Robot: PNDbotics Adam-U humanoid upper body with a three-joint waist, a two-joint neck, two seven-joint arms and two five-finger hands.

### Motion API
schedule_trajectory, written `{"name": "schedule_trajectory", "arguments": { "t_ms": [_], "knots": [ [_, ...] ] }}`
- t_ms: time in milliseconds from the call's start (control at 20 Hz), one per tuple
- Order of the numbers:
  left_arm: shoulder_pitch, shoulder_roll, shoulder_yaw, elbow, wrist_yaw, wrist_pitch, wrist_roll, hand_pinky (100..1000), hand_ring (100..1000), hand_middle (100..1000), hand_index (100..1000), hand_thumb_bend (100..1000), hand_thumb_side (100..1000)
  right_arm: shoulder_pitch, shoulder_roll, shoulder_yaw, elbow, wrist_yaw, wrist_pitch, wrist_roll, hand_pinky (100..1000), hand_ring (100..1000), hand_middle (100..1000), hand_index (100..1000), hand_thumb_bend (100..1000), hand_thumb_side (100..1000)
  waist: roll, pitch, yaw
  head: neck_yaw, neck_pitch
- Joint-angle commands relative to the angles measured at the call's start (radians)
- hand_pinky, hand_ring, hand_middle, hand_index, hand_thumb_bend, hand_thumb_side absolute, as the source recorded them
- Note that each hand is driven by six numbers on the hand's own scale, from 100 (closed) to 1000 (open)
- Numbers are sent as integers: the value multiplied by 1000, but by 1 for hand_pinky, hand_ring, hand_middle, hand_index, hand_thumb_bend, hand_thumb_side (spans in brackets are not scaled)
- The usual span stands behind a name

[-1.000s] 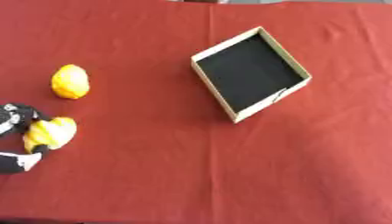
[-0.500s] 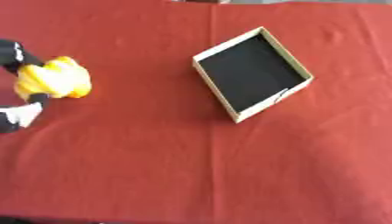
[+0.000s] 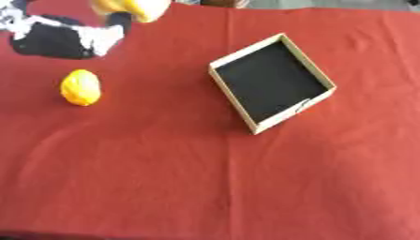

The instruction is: Pick up objects on the table and place them in the box.

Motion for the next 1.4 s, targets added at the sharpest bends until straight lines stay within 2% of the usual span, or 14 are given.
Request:
{"name": "schedule_trajectory", "arguments": {
  "t_ms": [50, 250, 500, 800, 1150, 1200, 1300, 1400],
  "knots": [
    [-72, -92, -2, 117, -79, -37, 9, 636, 531, 469, 621, 100, 100, -27, -4, 0, -19, -19, -5, 2, 937, 886, 701, 831, 100, 539, -6, -12, -15, 32, -22],
    [-139, -183, -8, 245, -136, -89, 44, 646, 534, 470, 623, 100, 100, -54, 25, 5, -19, -36, 1, 7, 937, 885, 701, 830, 100, 543, -17, 0, -56, 70, -36],
    [-172, -246, -21, 367, -209, -152, 69, 649, 538, 474, 627, 100, 100, -87, 50, 9, -19, -61, 4, 6, 934, 883, 703, 830, 100, 544, -22, 3, -106, 113, -40],
    [-185, -299, -13, 490, -312, -145, 97, 648, 544, 477, 632, 100, 100, -119, 85, 20, -19, -89, 15, 6, 933, 881, 704, 830, 100, 549, -26, -1, -161, 162, -37],
    [-164, -333, -28, 577, -395, -191, 112, 678, 579, 507, 674, 100, 100, -121, 105, 17, -19, -98, 35, 9, 935, 883, 703, 830, 100, 556, -19, -2, -178, 172, -40],
    [-160, -337, -29, 589, -401, -199, 107, 681, 583, 511, 680, 100, 132, -121, 105, 16, -19, -99, 37, 9, 935, 883, 703, 830, 100, 554, -18, -2, -178, 171, -40],
    [-153, -343, -31, 610, -412, -213, 92, 704, 615, 544, 726, 100, 174, -121, 106, 16, -19, -100, 38, 9, 935, 883, 703, 830, 100, 555, -16, -2, -179, 171, -39],
    [-151, -344, -34, 625, -429, -222, 65, 742, 668, 595, 809, 100, 217, -121, 107, 15, -19, -100, 40, 8, 936, 883, 703, 830, 100, 556, -14, -2, -178, 170, -37]
  ]
}}
